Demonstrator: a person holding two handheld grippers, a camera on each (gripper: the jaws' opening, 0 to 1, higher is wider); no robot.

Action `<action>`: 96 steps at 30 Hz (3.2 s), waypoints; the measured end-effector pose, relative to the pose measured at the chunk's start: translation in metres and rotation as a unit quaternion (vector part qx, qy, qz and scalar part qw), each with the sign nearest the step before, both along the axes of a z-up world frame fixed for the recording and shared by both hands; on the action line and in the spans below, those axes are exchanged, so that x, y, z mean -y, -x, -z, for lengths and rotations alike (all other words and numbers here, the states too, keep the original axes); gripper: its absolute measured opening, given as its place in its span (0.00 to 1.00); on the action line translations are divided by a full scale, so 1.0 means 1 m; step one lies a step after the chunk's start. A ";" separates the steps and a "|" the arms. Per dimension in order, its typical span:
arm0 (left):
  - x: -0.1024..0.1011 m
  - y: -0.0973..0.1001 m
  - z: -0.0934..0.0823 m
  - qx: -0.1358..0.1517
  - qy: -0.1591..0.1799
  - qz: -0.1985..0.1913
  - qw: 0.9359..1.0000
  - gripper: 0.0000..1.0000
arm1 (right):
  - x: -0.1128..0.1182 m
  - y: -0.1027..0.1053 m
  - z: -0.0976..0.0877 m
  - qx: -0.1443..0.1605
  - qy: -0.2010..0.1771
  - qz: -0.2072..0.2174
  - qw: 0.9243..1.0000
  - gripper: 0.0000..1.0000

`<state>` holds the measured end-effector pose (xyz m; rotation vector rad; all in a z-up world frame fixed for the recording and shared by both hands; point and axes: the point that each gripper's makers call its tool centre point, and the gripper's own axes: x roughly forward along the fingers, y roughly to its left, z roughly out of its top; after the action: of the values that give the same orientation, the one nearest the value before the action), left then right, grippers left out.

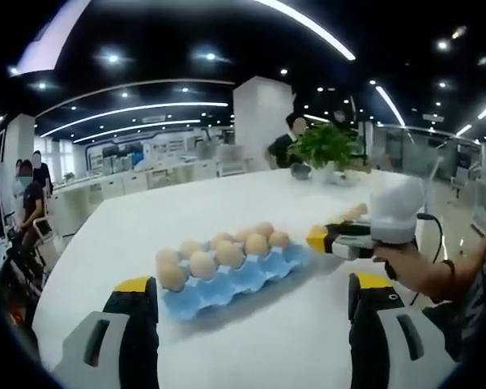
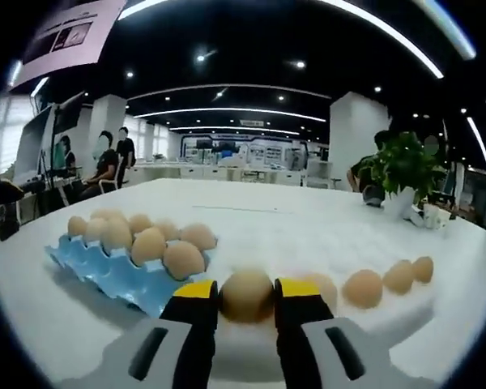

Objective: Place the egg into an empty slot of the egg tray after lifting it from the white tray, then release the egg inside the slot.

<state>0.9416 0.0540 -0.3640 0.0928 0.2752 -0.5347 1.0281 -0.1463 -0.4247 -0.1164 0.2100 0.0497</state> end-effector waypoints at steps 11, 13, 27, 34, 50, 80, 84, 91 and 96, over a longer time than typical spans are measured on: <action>0.004 0.000 -0.001 0.004 0.003 0.007 1.000 1.00 | 0.003 0.001 -0.001 -0.011 -0.007 0.000 1.000 0.28; 0.004 0.001 -0.001 0.003 0.003 0.007 1.000 1.00 | 0.003 0.002 0.005 -0.027 -0.051 0.009 0.998 0.28; -0.002 0.002 -0.004 0.008 0.003 -0.003 1.000 1.00 | 0.006 0.002 0.002 -0.013 -0.064 -0.002 0.998 0.27; -0.006 0.003 -0.005 0.009 0.006 -0.010 1.000 1.00 | 0.005 0.003 0.000 0.000 -0.055 -0.015 0.998 0.27; -0.008 0.001 -0.004 0.008 0.004 -0.015 1.000 0.99 | -0.003 0.006 -0.021 0.049 -0.019 -0.035 0.998 0.27; -0.009 -0.001 -0.006 0.011 0.004 -0.016 1.000 0.99 | -0.013 -0.010 -0.011 0.012 0.000 -0.045 0.999 0.33; -0.010 0.000 -0.007 0.012 0.003 -0.017 1.000 0.99 | -0.010 -0.010 -0.012 0.013 -0.018 -0.043 0.999 0.32; -0.013 0.001 -0.007 0.012 0.003 -0.021 1.000 0.99 | -0.016 -0.006 -0.016 0.032 -0.026 -0.055 0.998 0.32; -0.017 0.002 -0.007 0.011 0.002 -0.027 1.000 0.99 | -0.024 -0.004 -0.022 0.044 -0.021 -0.065 0.997 0.32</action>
<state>0.9394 0.0711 -0.3574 0.0874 0.2551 -0.4805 1.0321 -0.1227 -0.4024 -0.0901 0.1123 0.1790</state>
